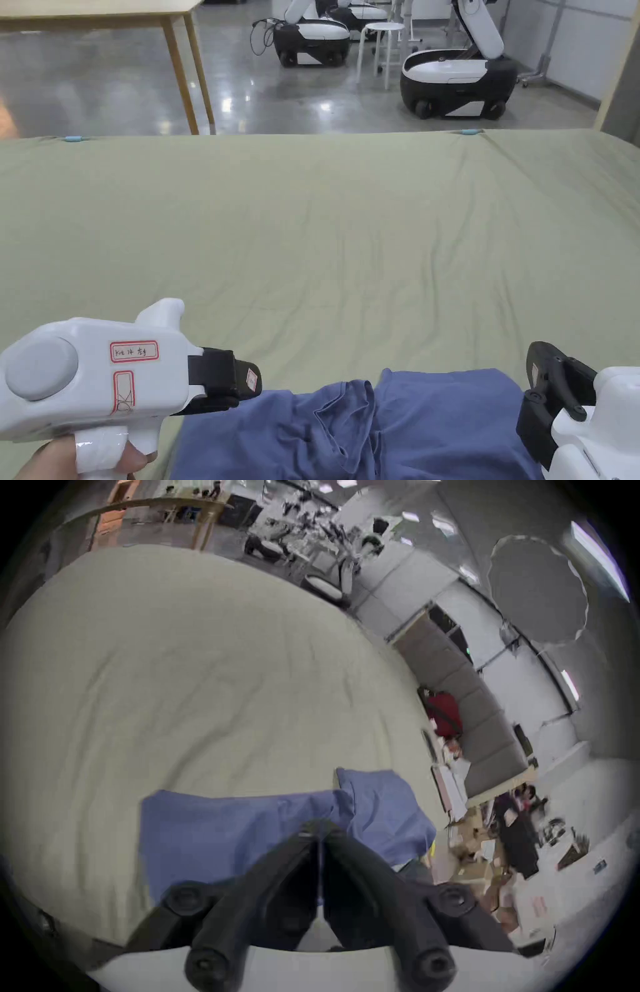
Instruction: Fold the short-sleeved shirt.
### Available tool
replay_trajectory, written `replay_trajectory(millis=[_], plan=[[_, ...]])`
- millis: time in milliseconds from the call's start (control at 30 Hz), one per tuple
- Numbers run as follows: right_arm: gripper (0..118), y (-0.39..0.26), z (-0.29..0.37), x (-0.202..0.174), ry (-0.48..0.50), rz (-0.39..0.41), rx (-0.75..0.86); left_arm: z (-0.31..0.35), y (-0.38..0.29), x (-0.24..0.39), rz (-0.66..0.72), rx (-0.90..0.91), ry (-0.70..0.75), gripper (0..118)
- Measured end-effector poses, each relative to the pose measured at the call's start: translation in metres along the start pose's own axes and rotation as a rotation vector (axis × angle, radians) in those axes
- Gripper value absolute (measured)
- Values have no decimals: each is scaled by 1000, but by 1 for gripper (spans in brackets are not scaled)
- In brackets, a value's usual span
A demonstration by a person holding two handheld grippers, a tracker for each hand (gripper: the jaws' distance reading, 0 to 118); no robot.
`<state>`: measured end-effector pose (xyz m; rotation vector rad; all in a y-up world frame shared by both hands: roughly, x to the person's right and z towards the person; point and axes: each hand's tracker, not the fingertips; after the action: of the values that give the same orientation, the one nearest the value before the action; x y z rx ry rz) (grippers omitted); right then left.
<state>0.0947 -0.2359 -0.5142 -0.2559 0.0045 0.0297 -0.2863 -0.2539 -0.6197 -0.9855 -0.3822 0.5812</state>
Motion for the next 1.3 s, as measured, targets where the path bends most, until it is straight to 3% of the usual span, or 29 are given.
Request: replay_trajectory(millis=[167, 300, 367, 400, 500, 633, 700, 833, 967, 1100, 1133, 1167, 1200, 1300], plan=[[1, 1, 1, -4, 13, 10, -7, -52, -13, -2, 20, -114, -23, 0], [1, 0, 5, -1, -3, 25, -17, -118, -35, 12, 79, -236, -227, 0], [1, -2, 4, 2, -9, 25, -27, -144, -49, 17, 65, -261, -118, 0], [1, -2, 4, 2, -13, 28, -36, -151, -53, 15, 60, -249, -145, 0], [1, -4, 5, 3, -15, 28, -44, -140, -47, 9, 142, -240, -195, 0], [1, -5, -2, -2, -7, 43, -52, -79, -31, 15, 17, -134, -153, 0], [1, -3, -5, -6, 3, 38, -48, -40, -24, 3, 38, -79, -157, 0], [1, 1, -11, -17, 25, 48, -28, 17, -16, -46, 72, -5, 0, 0], [1, 4, -13, -26, 45, 42, -19, 24, -19, -86, 123, -55, 98, 0], [1, 3, -12, -34, 58, 55, -26, 11, -21, -103, 169, -105, -92, 13], [1, 3, -12, -35, 60, 57, -28, 7, -22, -105, 188, -107, -146, 38], [1, 3, -11, -36, 62, 58, -30, -2, -25, -107, 205, -124, -185, 93], [1, 3, -11, -36, 63, 59, -31, -9, -27, -107, 222, -136, -204, 115], [1, 3, -10, -36, 59, 63, -32, -26, -26, -112, 276, -149, -272, 110]])
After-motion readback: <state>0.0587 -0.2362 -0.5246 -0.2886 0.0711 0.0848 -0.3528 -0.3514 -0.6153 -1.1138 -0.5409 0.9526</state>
